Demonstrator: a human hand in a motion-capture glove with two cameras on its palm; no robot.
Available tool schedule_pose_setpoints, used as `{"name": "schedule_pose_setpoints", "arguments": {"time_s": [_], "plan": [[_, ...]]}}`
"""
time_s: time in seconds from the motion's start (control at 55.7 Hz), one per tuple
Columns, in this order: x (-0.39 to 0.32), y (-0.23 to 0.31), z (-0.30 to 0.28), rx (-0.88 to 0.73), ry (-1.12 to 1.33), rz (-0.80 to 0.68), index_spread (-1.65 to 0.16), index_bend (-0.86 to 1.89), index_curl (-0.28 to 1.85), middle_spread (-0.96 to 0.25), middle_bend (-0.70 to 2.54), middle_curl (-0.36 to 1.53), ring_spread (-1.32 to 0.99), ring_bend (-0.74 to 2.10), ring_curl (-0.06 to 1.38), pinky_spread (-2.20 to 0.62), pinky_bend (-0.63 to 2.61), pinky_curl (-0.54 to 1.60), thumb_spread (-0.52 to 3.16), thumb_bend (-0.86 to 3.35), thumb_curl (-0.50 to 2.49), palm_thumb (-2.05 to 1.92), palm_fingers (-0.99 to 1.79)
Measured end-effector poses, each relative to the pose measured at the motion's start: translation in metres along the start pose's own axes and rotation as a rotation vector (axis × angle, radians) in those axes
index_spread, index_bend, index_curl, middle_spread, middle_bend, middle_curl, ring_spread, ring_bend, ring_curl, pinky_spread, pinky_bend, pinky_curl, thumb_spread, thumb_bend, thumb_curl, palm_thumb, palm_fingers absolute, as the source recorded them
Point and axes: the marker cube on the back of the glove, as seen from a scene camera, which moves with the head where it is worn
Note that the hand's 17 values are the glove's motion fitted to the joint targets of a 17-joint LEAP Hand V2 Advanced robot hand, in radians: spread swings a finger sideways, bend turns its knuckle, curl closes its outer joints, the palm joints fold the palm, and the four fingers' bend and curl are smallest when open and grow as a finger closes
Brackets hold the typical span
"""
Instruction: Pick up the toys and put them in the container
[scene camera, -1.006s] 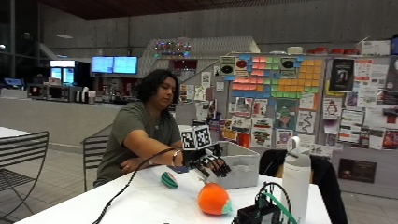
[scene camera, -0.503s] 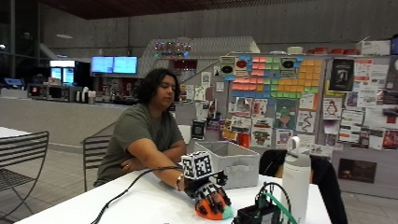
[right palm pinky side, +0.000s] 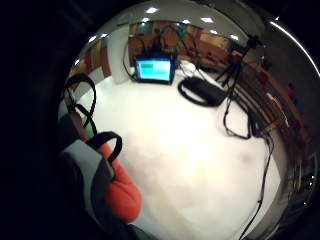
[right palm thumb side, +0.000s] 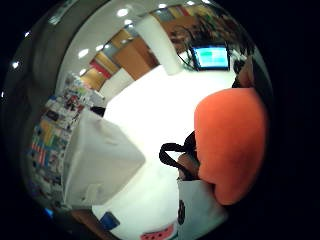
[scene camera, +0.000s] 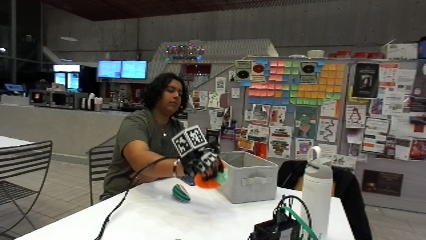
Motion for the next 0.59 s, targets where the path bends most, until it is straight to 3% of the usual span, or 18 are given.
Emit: {"name": "schedule_pose_setpoints", "arguments": {"time_s": [0.18,0.341,0.503,0.593], "plan": [[-0.094,0.001,-0.126,0.202,-0.217,-0.176,-0.48,0.40,0.67,-0.44,0.90,0.91,-0.42,1.32,0.73,-0.42,1.25,0.63,0.61,0.06,0.73,0.62,1.07],[-0.177,0.003,-0.205,0.258,-0.413,-0.301,-0.48,0.40,0.75,-0.45,0.92,0.93,-0.41,1.34,0.72,-0.42,1.25,0.65,0.58,0.03,0.78,0.62,1.06],[-0.245,0.003,-0.233,0.344,-0.389,-0.511,-0.49,0.37,0.82,-0.44,0.92,0.95,-0.40,1.35,0.72,-0.43,1.25,0.66,0.56,0.00,0.83,0.62,1.05],[-0.261,-0.010,-0.227,0.319,-0.413,-0.459,-0.50,0.35,0.86,-0.44,0.92,0.95,-0.40,1.35,0.71,-0.42,1.25,0.66,0.56,-0.01,0.85,0.62,1.05]]}}
